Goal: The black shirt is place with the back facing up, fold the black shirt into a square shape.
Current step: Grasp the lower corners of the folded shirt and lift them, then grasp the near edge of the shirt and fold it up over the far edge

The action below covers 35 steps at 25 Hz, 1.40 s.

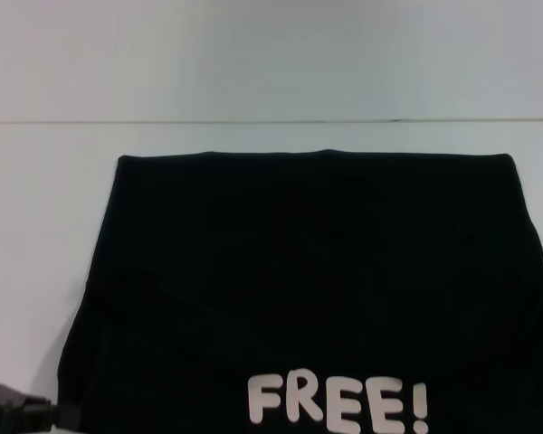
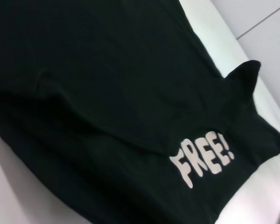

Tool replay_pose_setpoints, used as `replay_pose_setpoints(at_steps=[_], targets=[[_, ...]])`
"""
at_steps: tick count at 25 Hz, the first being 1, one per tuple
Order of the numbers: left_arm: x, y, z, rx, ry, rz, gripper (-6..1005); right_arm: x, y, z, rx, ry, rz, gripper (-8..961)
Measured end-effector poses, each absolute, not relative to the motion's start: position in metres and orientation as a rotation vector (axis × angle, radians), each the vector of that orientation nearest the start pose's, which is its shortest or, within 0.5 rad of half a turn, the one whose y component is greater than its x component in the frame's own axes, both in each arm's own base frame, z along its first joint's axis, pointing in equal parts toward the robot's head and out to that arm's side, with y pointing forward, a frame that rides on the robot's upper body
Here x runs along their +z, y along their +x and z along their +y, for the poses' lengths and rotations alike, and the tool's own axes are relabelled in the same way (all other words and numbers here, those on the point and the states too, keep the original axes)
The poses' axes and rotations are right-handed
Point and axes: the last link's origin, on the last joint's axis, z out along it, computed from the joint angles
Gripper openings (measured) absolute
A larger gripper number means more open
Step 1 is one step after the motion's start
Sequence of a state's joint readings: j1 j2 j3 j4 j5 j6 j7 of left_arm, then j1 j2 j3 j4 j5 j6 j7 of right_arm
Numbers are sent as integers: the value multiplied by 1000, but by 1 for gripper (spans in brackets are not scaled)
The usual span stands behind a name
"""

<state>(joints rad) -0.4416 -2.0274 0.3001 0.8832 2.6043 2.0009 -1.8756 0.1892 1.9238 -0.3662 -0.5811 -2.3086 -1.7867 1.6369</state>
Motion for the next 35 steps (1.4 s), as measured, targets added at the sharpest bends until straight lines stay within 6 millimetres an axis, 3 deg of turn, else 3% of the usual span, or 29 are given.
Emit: replay_pose_setpoints(at_steps=[10,16,19,24,31,35], targets=[[66,-336,220,-317,-2691,-1676,3,74,403,165,563,-2398,1597,55],[68,-331,230,-362,-2698,-1628,3,82,401,174,616,-2381,1489,58],[74,-322,249,-407,-2695,-1553,3,88,393,194,691,-2357,1403,60],[84,-307,303,-475,-2603,-1475,3,102,374,242,764,-2343,1266,63],[82,-281,380,-444,-2456,-1364,3,111,351,319,688,-2284,1187,67],[83,-276,410,-422,-2342,-1316,2,107,339,358,621,-2223,1187,69]])
